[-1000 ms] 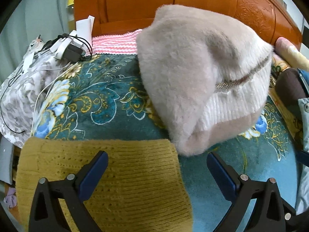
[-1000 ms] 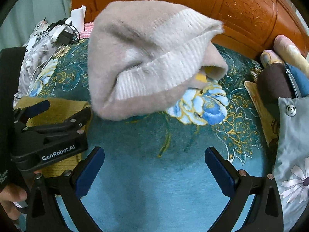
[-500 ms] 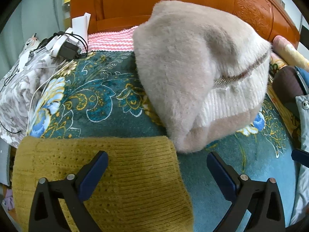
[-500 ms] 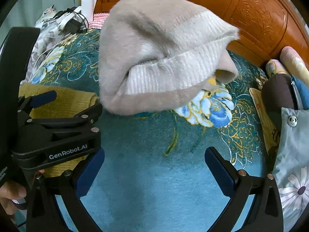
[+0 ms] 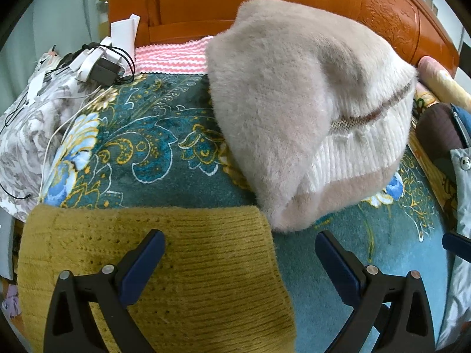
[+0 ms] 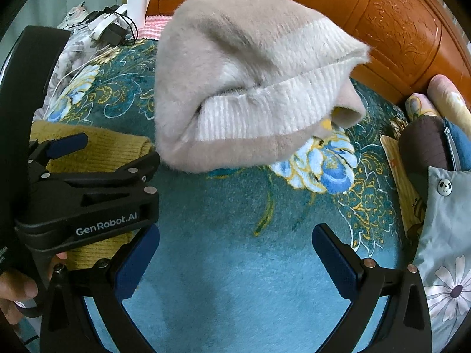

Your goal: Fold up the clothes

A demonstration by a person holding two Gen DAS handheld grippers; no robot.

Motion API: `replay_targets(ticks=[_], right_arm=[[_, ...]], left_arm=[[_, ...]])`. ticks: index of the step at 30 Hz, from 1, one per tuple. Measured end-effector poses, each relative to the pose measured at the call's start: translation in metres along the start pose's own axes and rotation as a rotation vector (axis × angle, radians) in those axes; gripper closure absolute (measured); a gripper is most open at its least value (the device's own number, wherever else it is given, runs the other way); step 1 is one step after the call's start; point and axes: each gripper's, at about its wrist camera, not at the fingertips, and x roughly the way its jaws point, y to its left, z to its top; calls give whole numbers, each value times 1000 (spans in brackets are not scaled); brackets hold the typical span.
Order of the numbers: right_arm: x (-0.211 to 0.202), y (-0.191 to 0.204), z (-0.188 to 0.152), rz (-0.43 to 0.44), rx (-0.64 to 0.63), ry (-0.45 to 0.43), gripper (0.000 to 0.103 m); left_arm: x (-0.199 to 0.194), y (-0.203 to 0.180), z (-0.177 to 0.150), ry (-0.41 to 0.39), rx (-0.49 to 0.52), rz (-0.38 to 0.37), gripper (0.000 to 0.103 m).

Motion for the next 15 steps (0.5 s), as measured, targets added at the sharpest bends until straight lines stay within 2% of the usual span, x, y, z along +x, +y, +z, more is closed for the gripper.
replay_targets(ticks=[15], right_arm=[[0,-4,-3,22,33,9,0]], left_arm=[[-3,-7,5,-12,31,14,0]])
